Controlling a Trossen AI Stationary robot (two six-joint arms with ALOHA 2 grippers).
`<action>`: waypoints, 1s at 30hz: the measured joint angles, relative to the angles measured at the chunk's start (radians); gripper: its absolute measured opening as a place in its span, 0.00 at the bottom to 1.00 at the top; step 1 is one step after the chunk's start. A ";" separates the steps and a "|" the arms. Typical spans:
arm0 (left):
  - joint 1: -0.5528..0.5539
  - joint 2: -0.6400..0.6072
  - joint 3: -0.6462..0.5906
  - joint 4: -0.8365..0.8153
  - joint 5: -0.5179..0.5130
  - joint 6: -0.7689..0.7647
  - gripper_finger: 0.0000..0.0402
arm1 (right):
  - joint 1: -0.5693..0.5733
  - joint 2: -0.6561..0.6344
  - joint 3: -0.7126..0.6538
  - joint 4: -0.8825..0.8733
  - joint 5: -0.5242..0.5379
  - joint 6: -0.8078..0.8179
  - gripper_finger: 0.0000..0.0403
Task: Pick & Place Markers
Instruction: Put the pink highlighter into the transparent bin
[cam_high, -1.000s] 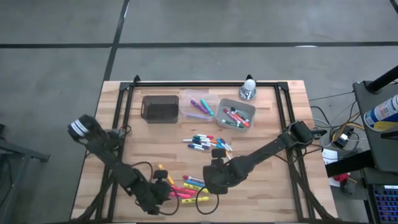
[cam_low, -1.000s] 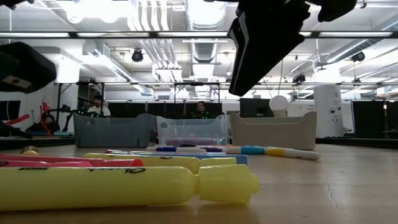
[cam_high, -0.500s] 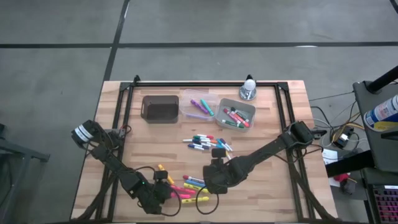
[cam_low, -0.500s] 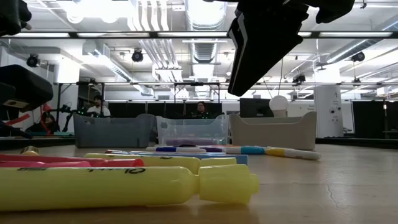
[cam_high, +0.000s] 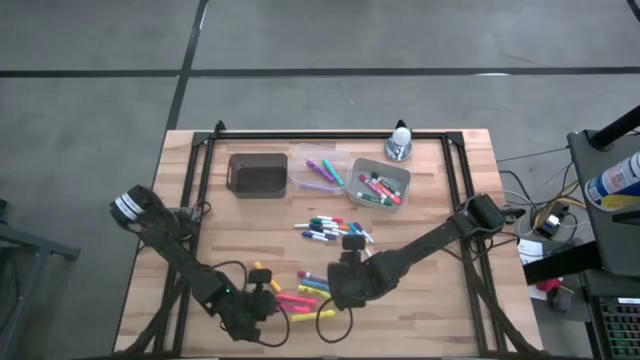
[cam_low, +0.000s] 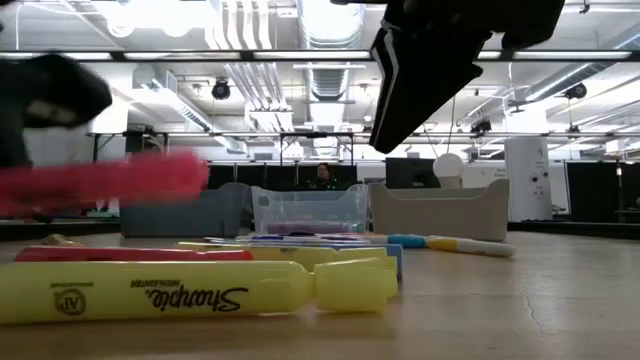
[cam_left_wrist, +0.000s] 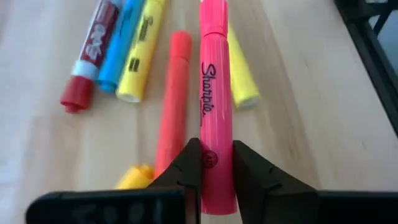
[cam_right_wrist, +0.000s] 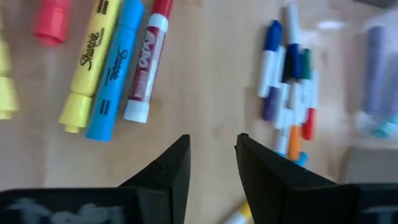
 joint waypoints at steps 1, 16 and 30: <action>0.003 -0.015 0.001 -0.021 -0.015 0.006 0.14 | 0.000 -0.001 0.000 -0.011 0.017 0.009 0.29; 0.268 -0.287 0.006 -0.187 -0.118 0.260 0.15 | 0.002 -0.005 0.000 -0.088 0.073 0.075 0.20; 0.869 -0.362 0.015 -0.169 0.086 0.496 0.15 | 0.015 -0.005 -0.004 -0.085 0.071 0.076 0.16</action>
